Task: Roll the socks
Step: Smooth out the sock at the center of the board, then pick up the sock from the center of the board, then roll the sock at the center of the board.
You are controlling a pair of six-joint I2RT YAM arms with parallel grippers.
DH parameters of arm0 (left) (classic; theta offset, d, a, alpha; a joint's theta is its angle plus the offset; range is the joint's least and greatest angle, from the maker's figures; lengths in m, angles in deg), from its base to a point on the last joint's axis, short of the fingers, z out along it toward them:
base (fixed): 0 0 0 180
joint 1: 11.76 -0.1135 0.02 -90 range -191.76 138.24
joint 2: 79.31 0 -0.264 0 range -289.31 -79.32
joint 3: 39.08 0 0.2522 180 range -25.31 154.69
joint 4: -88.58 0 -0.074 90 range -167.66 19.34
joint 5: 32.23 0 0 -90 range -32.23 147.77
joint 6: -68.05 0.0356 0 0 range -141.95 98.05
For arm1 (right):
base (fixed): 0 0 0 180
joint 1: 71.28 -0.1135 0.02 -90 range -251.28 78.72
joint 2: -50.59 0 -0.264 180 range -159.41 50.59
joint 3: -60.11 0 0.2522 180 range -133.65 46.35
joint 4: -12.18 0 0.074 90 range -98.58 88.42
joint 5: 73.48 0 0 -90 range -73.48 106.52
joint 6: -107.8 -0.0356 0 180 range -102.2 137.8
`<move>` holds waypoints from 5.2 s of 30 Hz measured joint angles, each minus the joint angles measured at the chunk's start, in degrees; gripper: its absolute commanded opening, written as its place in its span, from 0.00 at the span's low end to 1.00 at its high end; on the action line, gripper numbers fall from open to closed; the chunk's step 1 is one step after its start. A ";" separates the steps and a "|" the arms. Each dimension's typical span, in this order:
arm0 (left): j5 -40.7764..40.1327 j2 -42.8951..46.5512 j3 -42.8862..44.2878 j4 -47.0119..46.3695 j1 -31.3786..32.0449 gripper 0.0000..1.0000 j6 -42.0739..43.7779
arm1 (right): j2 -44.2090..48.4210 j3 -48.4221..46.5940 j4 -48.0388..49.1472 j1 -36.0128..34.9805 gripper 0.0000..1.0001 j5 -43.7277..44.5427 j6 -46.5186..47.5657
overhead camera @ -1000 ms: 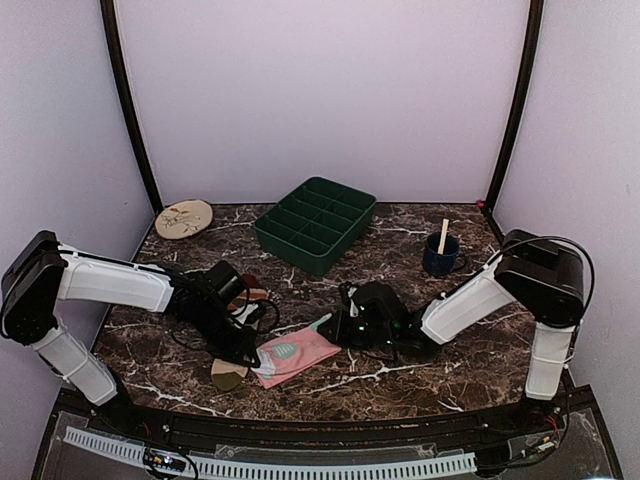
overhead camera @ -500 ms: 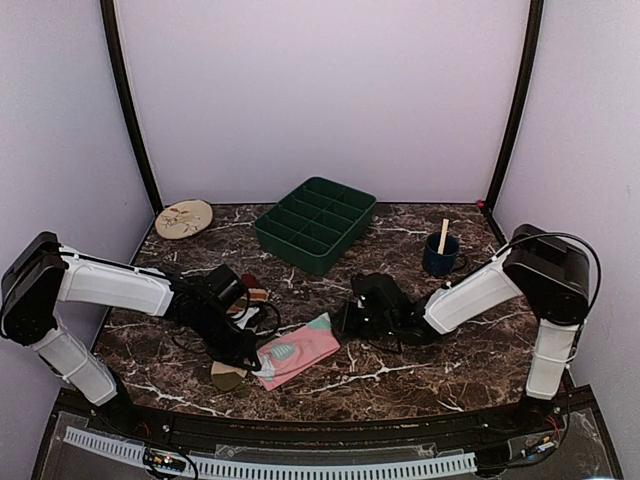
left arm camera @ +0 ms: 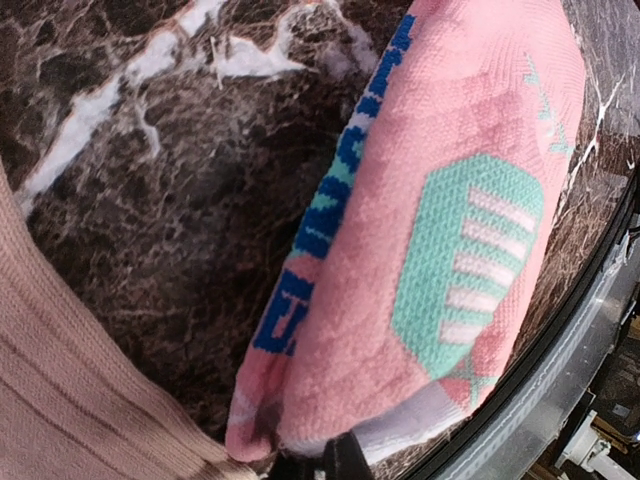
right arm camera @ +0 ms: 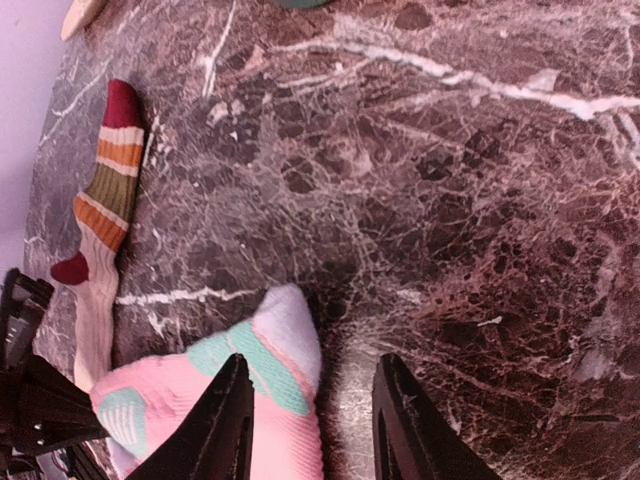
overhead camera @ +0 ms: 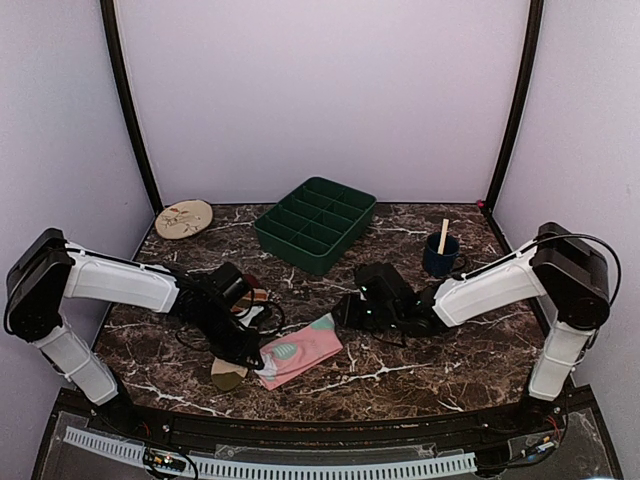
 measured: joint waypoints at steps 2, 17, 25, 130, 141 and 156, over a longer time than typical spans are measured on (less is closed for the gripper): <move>0.11 -0.55 0.61 0.04 0.00 0.03 0.33 | 1.05 0.00 -0.39 -0.13 0.42 0.50 -0.09; -0.37 -3.37 4.39 0.61 0.00 0.20 2.40 | 6.91 2.82 -3.41 -1.36 0.50 4.79 -2.84; -0.35 -3.37 4.39 0.59 0.00 0.19 2.36 | 5.90 3.76 -2.32 -2.86 0.54 4.33 -5.64; 14.99 -20.87 31.15 -1.20 -8.96 0.56 7.82 | 1.16 -3.06 -13.00 -15.37 0.00 26.38 23.71; 25.38 -24.55 39.32 -0.11 -11.32 0.62 2.64 | 0.83 -4.66 -14.08 -17.70 0.00 32.09 30.62; 32.00 -26.88 39.91 8.68 -11.32 0.64 2.54 | -1.11 -5.51 -12.44 -18.86 0.00 35.67 37.64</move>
